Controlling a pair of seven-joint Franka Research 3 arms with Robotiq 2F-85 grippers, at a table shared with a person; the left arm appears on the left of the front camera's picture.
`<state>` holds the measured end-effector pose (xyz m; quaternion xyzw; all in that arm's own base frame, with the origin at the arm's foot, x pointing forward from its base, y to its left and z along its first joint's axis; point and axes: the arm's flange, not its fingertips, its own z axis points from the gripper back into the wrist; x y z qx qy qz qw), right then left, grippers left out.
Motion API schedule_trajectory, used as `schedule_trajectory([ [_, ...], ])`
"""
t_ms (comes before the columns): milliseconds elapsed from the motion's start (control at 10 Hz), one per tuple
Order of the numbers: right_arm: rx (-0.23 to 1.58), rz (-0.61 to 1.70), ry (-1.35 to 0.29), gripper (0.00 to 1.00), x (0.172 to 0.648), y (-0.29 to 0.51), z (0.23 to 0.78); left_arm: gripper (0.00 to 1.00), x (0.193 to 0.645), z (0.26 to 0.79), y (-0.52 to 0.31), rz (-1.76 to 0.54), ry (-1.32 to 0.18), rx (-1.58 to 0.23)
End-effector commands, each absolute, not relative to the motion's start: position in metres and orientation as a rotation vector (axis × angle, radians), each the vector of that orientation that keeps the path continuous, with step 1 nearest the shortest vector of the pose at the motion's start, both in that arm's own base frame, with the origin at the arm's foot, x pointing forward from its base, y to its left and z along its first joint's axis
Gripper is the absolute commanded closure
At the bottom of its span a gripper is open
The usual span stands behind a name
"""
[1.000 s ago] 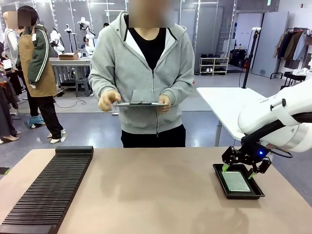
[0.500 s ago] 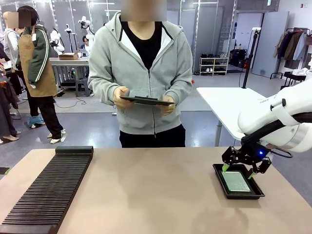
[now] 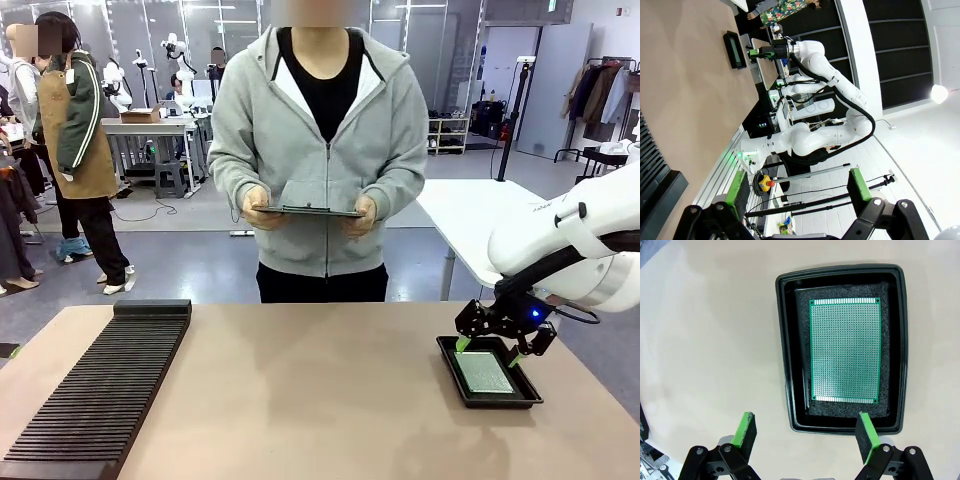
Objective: Inspect the PCB.
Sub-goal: Place the Blank PCB in the ESD tray.
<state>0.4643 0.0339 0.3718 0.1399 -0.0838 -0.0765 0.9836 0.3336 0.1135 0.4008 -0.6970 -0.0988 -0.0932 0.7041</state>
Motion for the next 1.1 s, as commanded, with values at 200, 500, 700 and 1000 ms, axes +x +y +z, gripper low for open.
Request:
schedule_trajectory([
  [200, 0.295, -0.149, -0.172, 0.00, 0.4639, 0.0351, 0.3726, 0.00, 0.3326, 0.4012, 0.1141, -0.206, -0.218, -1.549],
  [500, 0.295, -0.149, -0.172, 0.00, 0.4639, 0.0351, 0.3726, 0.00, 0.3326, 0.4012, 0.1141, -0.206, -0.218, -1.549],
  [700, 0.295, -0.149, -0.172, 0.00, 0.4639, 0.0351, 0.3726, 0.00, 0.3326, 0.4012, 0.1141, -0.206, -0.218, -1.549],
  [1000, 0.295, -0.149, -0.172, 0.00, 0.4639, 0.0351, 0.3726, 0.00, 0.3326, 0.4012, 0.1141, -0.206, -0.218, -1.549],
])
